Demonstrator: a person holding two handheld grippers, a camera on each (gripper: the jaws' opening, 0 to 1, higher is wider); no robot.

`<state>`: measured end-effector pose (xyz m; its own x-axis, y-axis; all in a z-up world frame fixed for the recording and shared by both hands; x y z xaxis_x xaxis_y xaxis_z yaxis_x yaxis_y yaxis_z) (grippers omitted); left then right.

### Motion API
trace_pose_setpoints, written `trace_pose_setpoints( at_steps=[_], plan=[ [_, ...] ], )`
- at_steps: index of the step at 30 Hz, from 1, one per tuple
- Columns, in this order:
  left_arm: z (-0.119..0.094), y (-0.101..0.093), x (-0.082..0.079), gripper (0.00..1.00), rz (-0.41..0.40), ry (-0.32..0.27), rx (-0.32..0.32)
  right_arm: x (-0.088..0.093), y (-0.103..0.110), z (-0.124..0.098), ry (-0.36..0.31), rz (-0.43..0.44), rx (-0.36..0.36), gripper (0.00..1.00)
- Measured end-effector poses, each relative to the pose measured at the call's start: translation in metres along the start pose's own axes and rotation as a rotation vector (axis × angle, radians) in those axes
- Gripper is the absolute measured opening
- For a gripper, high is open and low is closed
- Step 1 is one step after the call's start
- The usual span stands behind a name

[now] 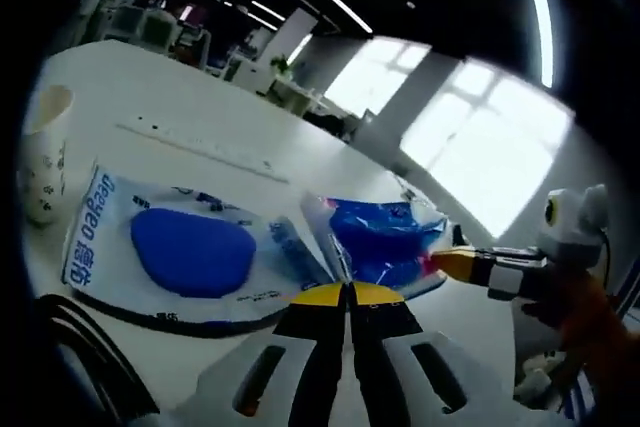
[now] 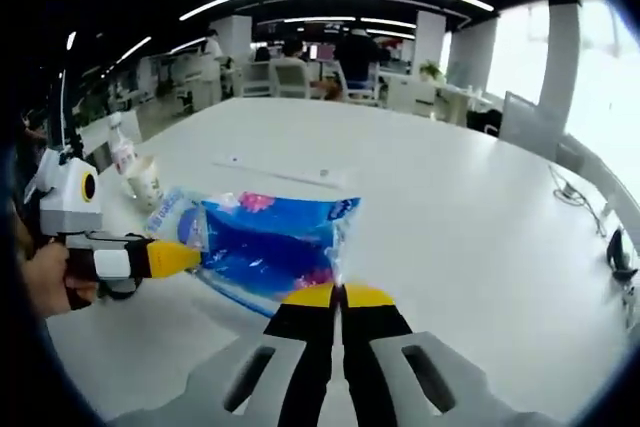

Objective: Arrange the tabletop items into an orderly group along one side of the table until the central work area is clear of visible clutter.

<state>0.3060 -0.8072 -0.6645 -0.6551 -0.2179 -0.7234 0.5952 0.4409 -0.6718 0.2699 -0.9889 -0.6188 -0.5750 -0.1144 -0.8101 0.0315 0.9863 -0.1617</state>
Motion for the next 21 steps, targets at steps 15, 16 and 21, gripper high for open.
trace_pose_setpoints(
  at_steps=[15, 16, 21],
  plan=[
    [0.021, -0.009, 0.002, 0.01, -0.015, -0.026, 0.013, 0.005, -0.02, 0.014, -0.006, 0.013, 0.017, 0.0],
    [0.023, -0.009, 0.003, 0.01, -0.011, -0.029, 0.011, 0.006, -0.022, 0.015, -0.007, 0.013, 0.016, 0.0],
    [0.029, -0.009, 0.009, 0.01, -0.012, -0.016, 0.001, 0.011, -0.028, 0.018, 0.002, 0.028, 0.002, 0.0]
  ],
)
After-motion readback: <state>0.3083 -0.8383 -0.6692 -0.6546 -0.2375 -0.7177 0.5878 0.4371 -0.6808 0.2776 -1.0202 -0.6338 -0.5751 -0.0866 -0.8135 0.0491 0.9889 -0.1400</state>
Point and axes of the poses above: the point that each gripper's makers call its tool centre point, and the gripper's own axes: z roughly forward along the fingers, y roughly to its left, x roughly out of its underside, the point moved 7 cm from there along -z, roughly backward along the fingers, and after that the axes turned 11 degrees about x, right-handed, at the moved point
